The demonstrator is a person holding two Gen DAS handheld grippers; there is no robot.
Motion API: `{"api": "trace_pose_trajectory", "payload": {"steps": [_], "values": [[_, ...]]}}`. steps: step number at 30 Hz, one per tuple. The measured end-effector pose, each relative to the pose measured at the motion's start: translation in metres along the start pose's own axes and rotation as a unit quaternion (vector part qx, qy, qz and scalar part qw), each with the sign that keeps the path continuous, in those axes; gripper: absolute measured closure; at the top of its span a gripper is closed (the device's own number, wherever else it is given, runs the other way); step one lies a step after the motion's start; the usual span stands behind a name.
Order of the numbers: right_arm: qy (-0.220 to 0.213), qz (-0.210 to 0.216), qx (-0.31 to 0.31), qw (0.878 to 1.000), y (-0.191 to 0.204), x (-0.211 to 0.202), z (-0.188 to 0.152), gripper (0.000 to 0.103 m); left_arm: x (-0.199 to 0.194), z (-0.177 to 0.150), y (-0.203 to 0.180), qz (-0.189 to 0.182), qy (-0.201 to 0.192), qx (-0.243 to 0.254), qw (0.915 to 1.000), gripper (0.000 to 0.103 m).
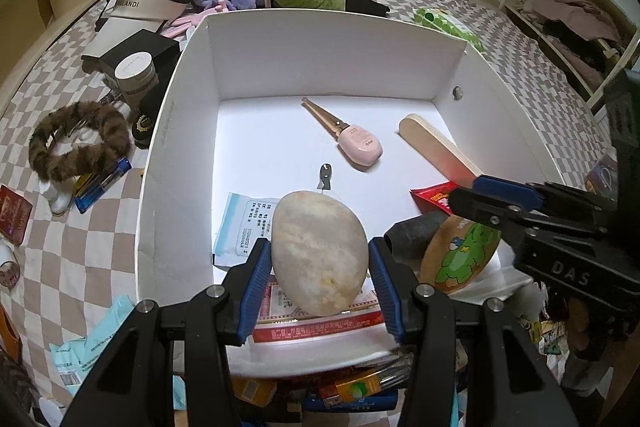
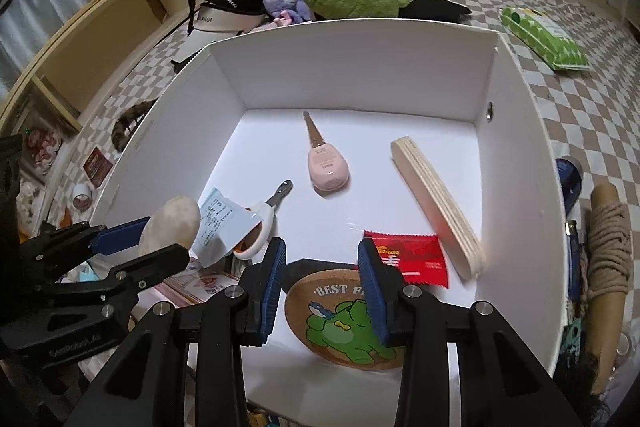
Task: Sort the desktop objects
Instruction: 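Open the right tool dropping the pink compact while the left tool lowers the stone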
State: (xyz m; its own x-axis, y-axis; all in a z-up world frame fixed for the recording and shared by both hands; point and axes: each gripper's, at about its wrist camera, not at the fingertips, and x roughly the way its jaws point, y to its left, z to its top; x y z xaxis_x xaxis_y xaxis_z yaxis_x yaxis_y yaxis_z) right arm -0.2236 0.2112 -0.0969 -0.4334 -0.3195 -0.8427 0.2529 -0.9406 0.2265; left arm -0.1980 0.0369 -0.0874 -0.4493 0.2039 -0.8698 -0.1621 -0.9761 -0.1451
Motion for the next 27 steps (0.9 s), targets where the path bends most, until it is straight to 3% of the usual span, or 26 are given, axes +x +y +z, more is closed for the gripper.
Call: {"api": "trace_pose_trajectory", "payload": {"steps": [27], "values": [[-0.004, -0.003, 0.009, 1.0, -0.008, -0.014, -0.007, 0.065, 0.044, 0.009, -0.002, 0.026, 0.074, -0.028, 0.9965, 0.054]]}}
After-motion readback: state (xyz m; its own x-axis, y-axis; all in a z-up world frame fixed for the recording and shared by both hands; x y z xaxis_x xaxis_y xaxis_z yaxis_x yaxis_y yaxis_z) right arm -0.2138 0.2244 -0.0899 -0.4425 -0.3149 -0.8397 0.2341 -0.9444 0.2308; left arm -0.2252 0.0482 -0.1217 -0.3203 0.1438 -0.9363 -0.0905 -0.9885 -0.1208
